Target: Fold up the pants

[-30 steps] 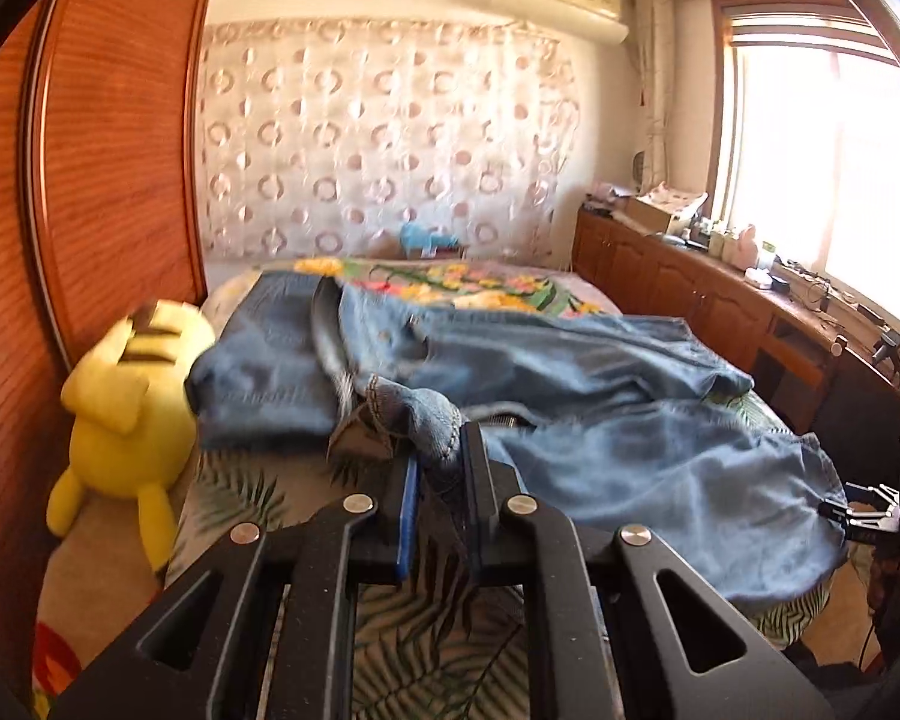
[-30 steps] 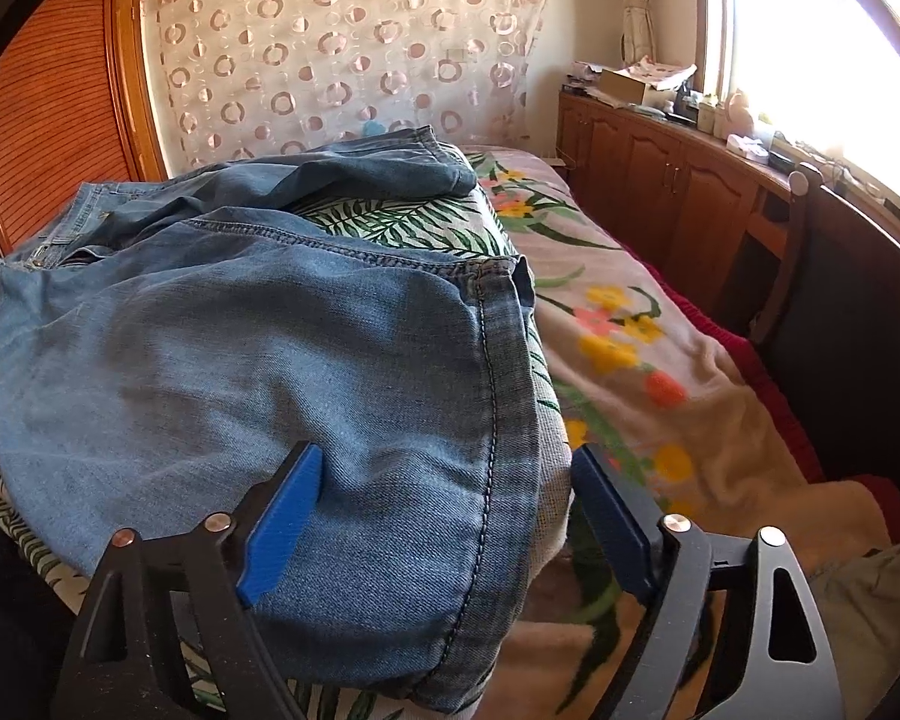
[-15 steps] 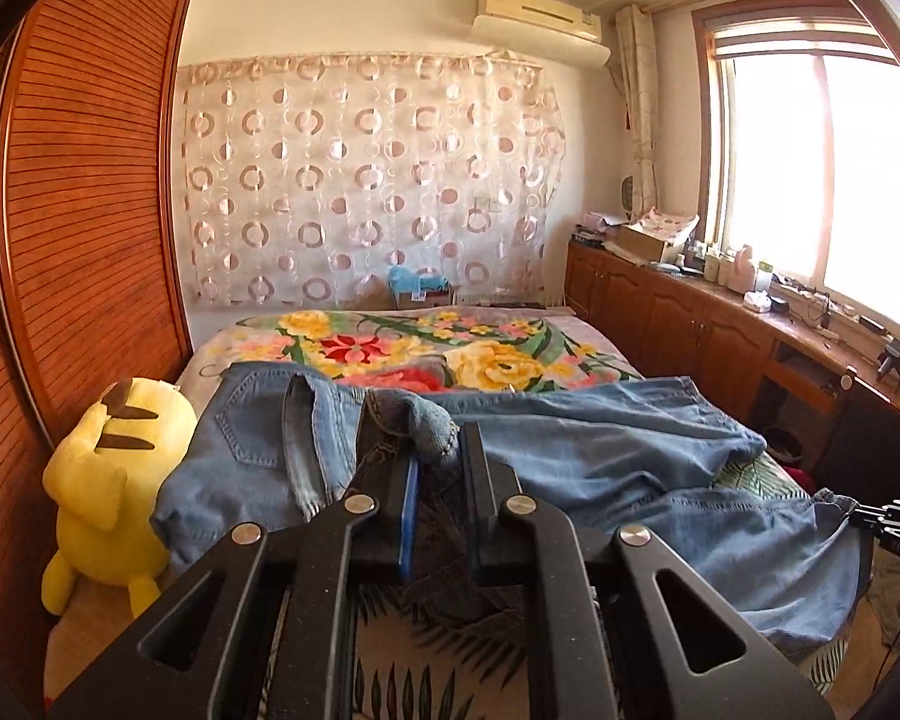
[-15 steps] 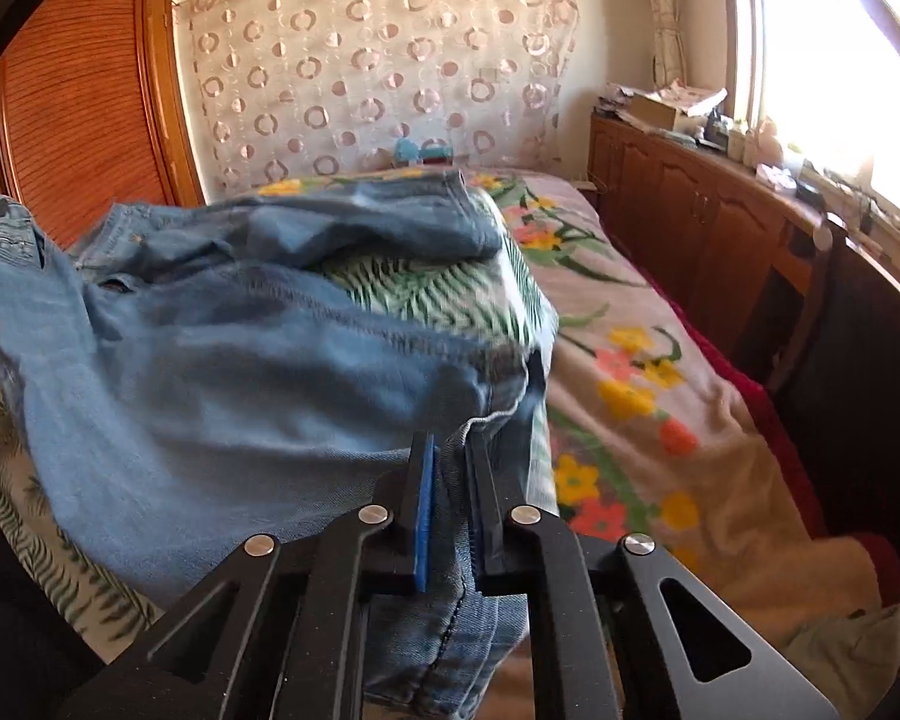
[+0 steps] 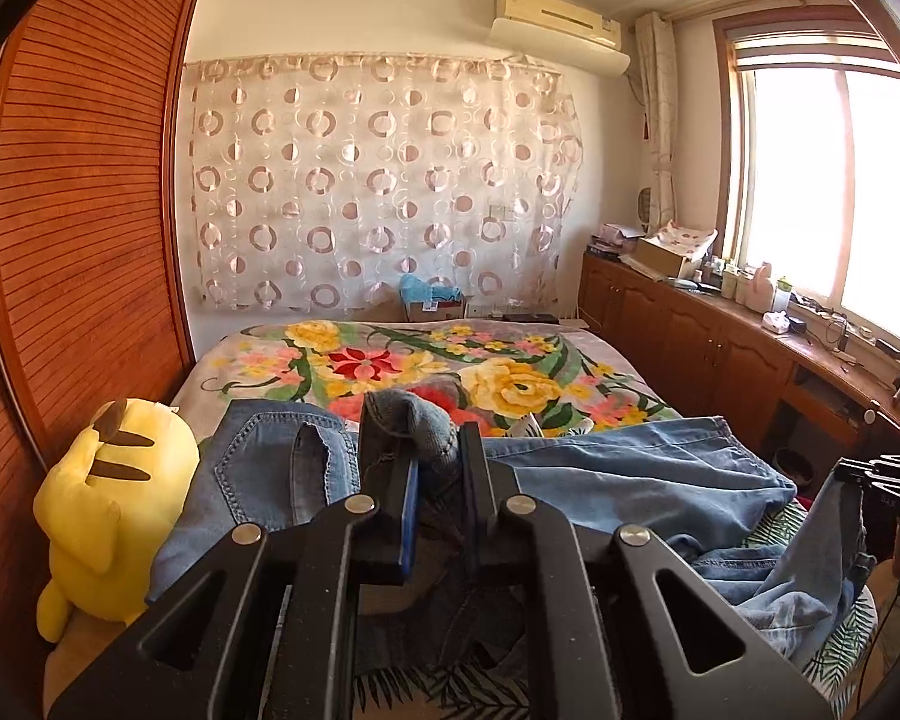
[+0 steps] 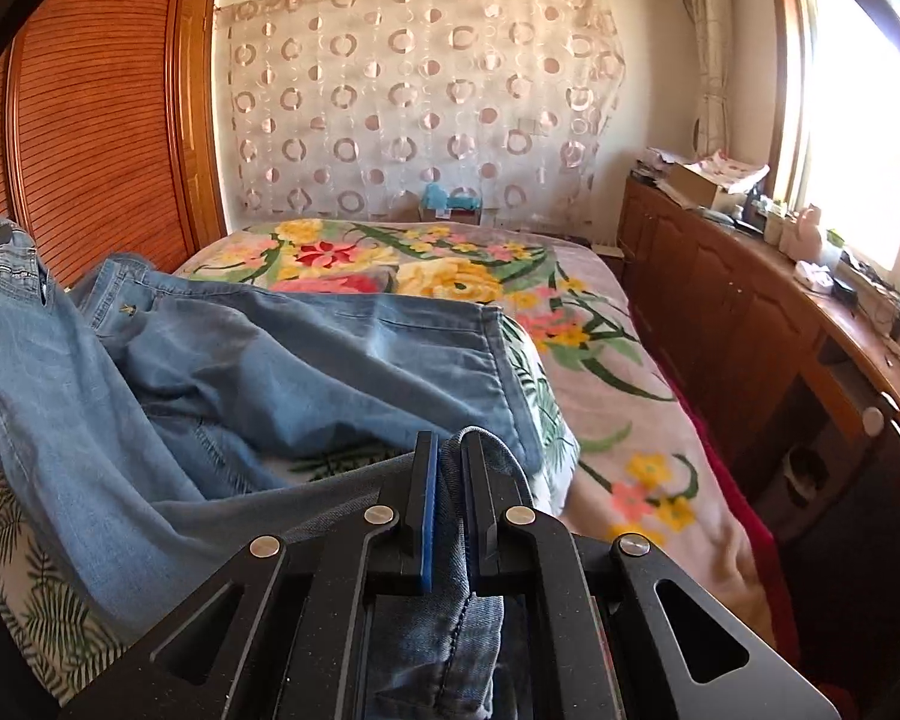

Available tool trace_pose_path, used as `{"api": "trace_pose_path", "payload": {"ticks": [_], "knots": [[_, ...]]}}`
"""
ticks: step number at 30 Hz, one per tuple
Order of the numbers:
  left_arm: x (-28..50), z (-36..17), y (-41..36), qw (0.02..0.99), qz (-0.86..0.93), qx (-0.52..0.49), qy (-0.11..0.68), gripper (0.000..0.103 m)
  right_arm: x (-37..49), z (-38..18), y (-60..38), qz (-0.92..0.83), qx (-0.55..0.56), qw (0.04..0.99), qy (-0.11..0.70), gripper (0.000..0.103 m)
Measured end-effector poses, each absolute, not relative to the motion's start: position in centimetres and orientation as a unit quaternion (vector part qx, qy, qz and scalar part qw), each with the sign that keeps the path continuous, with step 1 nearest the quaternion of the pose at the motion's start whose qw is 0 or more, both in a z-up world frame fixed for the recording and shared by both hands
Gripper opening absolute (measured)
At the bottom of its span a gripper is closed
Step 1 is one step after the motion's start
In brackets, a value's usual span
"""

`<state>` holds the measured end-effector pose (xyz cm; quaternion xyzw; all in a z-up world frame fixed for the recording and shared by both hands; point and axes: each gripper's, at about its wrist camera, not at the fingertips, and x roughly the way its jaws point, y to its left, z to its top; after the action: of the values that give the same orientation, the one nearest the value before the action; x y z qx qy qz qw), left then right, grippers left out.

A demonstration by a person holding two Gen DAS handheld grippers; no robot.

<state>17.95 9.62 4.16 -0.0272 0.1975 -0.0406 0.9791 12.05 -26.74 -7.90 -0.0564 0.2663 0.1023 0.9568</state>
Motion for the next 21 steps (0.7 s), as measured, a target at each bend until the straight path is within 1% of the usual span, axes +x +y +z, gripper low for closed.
{"api": "trace_pose_path", "payload": {"ticks": [11, 12, 14, 17, 19, 21], "knots": [[20.9, 1.5, 9.4, 0.971, -0.049, -0.023, 0.235, 0.013, 19.9, -11.5, -25.5, 0.121, -0.064, 0.931, 0.338, 0.008], [21.1, 1.5, 9.4, 0.97, -0.051, -0.023, 0.236, 0.013, 20.3, -11.4, -25.5, 0.122, -0.06, 0.93, 0.343, 0.012], [21.2, 1.5, 9.3, 0.97, -0.055, -0.025, 0.237, 0.013, 20.4, -10.9, -25.7, 0.121, -0.052, 0.929, 0.345, 0.032], [21.2, 1.5, 9.1, 0.969, -0.061, -0.03, 0.238, 0.013, 19.6, -9.4, -25.6, 0.097, -0.05, 0.937, 0.332, 0.049], [21.2, 1.5, 9.0, 0.968, -0.065, -0.029, 0.24, 0.013, 17.9, -8.6, -26.1, 0.1, -0.033, 0.94, 0.324, 0.054], [21.2, 1.6, 8.9, 0.967, -0.069, -0.03, 0.241, 0.013, 16.1, -8.6, -26.4, 0.095, -0.03, 0.94, 0.326, 0.055]]}}
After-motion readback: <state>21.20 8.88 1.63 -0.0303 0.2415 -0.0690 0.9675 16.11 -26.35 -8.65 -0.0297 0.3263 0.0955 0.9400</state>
